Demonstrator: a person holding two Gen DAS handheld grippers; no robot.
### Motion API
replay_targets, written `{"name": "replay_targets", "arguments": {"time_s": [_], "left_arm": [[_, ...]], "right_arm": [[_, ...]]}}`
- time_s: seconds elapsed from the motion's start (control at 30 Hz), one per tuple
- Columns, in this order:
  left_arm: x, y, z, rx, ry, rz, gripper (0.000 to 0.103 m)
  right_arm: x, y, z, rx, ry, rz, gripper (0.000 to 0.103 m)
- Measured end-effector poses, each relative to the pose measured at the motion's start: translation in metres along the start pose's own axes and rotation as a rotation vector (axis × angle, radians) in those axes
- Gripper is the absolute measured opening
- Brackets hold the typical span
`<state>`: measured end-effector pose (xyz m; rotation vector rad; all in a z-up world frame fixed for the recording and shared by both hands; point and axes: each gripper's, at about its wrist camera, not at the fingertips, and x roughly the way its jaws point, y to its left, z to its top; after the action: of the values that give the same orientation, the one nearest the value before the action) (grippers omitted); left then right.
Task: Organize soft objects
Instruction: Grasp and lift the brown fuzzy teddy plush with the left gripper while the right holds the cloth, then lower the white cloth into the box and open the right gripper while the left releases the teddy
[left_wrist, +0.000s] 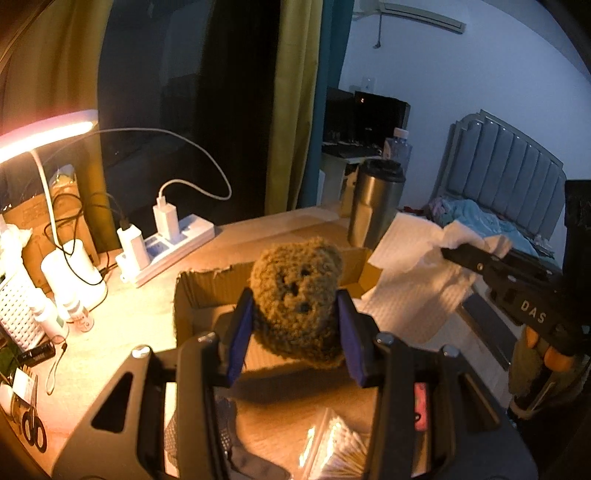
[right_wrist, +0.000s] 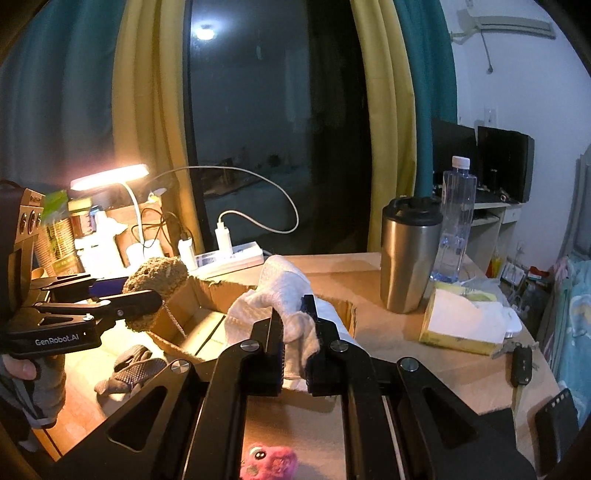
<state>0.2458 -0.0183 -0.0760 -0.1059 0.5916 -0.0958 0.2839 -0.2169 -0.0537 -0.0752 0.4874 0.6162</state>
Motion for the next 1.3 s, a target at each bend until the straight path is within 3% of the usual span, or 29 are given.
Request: {"name": "replay_targets", "arguments": {"time_s": [0.4, 1.0, 1.3], "left_arm": [[0.035, 0.003, 0.006, -0.01, 0.026, 0.007, 0.045], [0.109, 0.003, -0.002, -0.039, 0.148, -0.003, 0.045], [0.135, 0.009, -0.014, -0.058, 0.229, 0.004, 0.046]], "right_arm": [[0.026, -0.017, 0.005, 0.014, 0.012, 0.0, 0.009], [0.081, -0.036, -0.012, 0.043, 0.103, 0.022, 0.009], [0.113, -0.031, -0.028, -0.009, 0.184, -0.042, 0.009]]}}
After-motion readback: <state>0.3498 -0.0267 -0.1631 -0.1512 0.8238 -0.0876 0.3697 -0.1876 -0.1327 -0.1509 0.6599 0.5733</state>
